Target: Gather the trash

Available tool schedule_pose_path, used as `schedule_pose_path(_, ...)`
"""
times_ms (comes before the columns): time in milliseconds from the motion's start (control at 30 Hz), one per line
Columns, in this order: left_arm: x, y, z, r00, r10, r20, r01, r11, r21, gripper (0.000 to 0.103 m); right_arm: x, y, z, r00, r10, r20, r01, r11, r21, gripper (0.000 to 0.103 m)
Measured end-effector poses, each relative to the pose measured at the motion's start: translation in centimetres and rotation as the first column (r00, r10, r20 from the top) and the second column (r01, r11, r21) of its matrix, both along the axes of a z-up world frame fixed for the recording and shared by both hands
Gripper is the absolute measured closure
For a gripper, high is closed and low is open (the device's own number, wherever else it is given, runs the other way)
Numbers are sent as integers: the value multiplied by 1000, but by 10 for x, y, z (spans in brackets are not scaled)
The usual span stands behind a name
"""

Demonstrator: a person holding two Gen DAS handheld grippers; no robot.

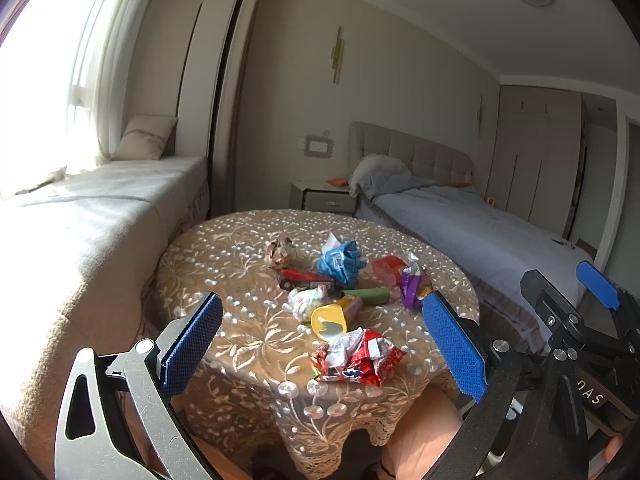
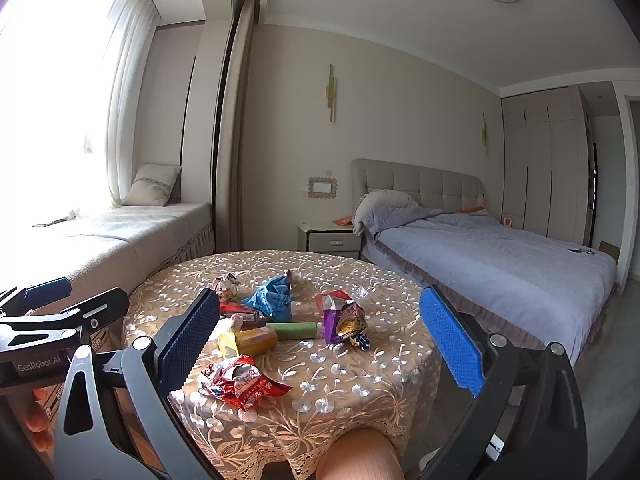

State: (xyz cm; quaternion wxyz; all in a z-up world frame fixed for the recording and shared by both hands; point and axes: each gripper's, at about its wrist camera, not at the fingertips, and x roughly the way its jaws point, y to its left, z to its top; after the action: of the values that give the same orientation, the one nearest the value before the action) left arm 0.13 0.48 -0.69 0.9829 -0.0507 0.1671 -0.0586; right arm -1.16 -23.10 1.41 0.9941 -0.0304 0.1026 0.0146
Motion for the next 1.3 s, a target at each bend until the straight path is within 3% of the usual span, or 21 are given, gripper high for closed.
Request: schedule_pose_path(1300,4,-6,-5,998,60,-11,-58,995,84,5,5,0,-2,998,44,-50,-43,999,23,4)
